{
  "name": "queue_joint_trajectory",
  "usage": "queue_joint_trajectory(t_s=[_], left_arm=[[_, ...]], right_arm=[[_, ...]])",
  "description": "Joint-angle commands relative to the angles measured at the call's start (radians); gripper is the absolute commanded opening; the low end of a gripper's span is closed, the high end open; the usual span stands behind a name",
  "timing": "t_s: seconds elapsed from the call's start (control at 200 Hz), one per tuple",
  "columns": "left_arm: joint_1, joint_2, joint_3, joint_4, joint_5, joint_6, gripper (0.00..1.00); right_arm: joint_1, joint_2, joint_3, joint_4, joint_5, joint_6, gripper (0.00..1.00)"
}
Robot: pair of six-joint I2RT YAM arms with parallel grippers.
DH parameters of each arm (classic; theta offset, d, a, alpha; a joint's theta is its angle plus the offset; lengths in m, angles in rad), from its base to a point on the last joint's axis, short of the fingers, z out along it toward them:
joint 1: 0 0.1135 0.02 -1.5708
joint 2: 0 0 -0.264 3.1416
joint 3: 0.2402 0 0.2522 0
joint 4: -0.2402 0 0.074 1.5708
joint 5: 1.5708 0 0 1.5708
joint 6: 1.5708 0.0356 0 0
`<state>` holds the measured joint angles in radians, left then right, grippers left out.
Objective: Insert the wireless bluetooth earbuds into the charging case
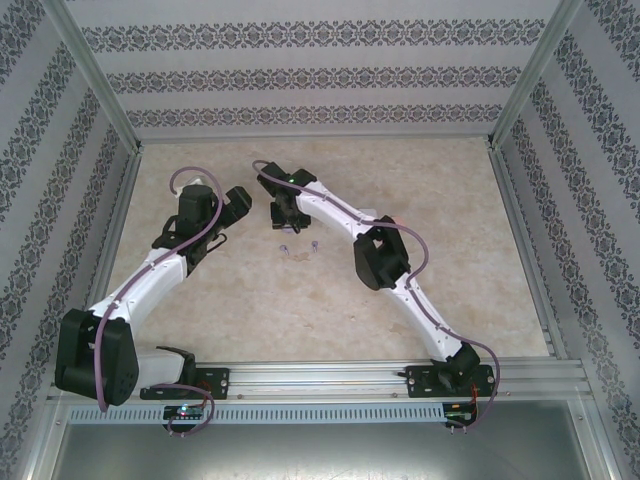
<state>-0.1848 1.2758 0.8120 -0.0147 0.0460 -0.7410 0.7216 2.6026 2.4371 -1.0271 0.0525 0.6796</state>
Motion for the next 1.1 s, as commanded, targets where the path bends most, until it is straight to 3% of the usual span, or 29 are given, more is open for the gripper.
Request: queue_joint_trajectory(t_s=[0.0, 0.12, 0.275, 0.53, 0.794, 1.094], left_arm=[[0.012, 0.045, 0.033, 0.009, 0.089, 0.027, 0.99], [0.012, 0.1, -0.004, 0.155, 0.227, 0.002, 1.0], [-0.004, 0.166, -0.079, 0.462, 0.402, -0.043, 1.0], [-0.097, 0.271, -0.109, 0.768, 0.519, -0.04, 1.0], [-0.196, 0.437, -0.091, 1.013, 0.602, -0.094, 0.99], [-0.252, 0.572, -0.063, 1.15, 0.597, -0.155, 0.93]], right_arm=[[-0.046, -0.205, -0.107, 0.073, -0.022, 0.039, 0.29], [-0.086, -0.371, -0.285, 0.143, -0.025, 0.081, 0.3], [-0.143, -0.604, -0.6, 0.295, -0.031, 0.186, 0.3], [-0.221, -0.888, -1.042, 0.581, -0.074, 0.504, 0.28], [-0.209, -0.952, -1.178, 0.674, -0.053, 0.756, 0.27], [-0.183, -0.92, -1.182, 0.721, -0.065, 0.854, 0.27]])
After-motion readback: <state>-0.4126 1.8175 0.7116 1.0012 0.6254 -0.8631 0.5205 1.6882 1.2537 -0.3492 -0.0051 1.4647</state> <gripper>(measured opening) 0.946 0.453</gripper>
